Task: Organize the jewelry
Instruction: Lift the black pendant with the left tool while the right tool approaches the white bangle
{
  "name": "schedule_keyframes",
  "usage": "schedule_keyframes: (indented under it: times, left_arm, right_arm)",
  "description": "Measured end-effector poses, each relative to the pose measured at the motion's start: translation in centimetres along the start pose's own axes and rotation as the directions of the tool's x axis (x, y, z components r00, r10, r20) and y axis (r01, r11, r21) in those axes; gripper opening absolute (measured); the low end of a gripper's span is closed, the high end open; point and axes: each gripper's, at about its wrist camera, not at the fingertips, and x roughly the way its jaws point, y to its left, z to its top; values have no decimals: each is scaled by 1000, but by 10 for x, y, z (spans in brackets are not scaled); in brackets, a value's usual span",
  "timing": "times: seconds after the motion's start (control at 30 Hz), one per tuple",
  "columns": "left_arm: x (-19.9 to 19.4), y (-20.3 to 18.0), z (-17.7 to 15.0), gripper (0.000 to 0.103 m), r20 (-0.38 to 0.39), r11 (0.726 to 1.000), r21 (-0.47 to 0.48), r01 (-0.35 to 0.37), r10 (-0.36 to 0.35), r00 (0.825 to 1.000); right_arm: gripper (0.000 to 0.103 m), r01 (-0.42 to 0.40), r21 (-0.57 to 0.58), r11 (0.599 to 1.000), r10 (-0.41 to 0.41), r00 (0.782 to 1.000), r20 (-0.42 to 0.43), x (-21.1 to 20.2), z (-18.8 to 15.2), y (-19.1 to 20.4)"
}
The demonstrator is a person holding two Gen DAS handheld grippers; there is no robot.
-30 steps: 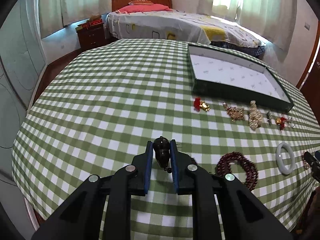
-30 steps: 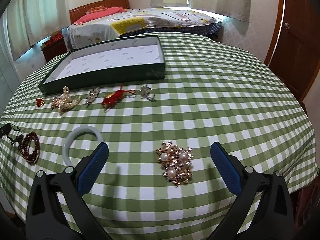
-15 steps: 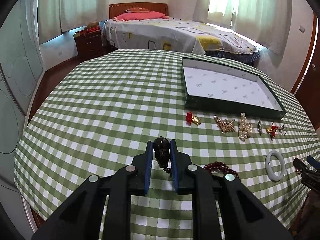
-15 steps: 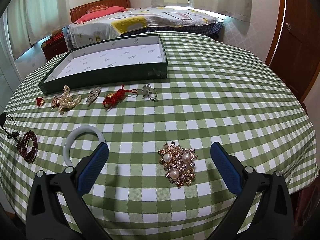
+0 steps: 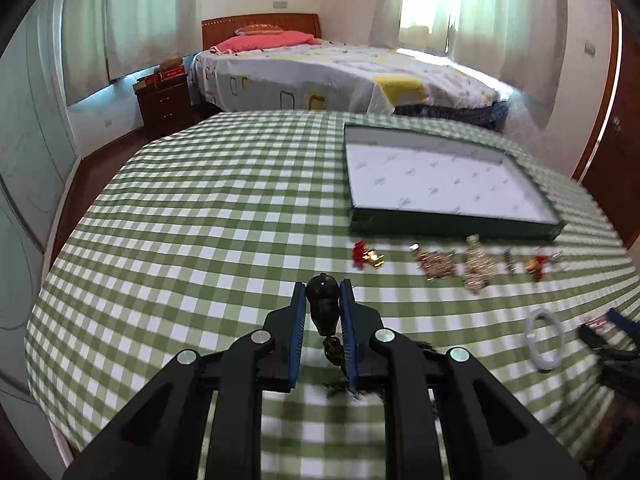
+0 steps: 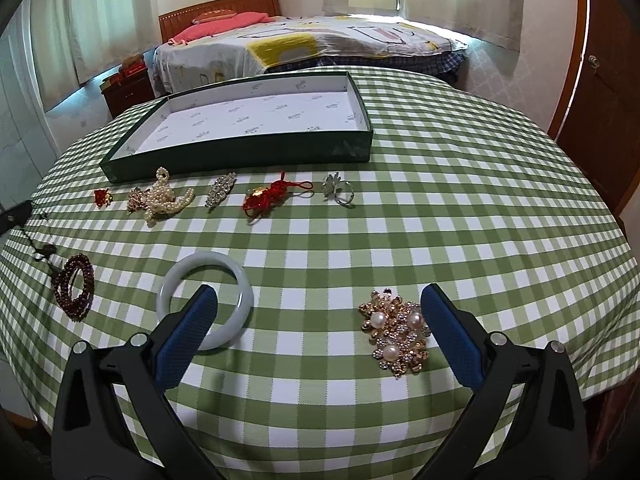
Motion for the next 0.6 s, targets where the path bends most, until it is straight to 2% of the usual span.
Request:
schedule_keyframes:
  times: [0.1, 0.37, 0.6]
  left_arm:
    - [19, 4, 1, 18, -52, 999, -33, 28, -30, 998]
    - [1, -5, 18, 18, 36, 1000, -2, 15, -15, 999]
    - [-1, -4, 23, 18, 39, 1000, -11, 20, -20, 999]
  right_arm:
    - [99, -1, -5, 1000, 1, 1000, 1, -1, 0, 1]
    - [99, -19, -1, 1000, 19, 1000, -14, 7, 3, 2]
    - [99, -53, -25, 998, 52, 998, -22, 12, 6, 15]
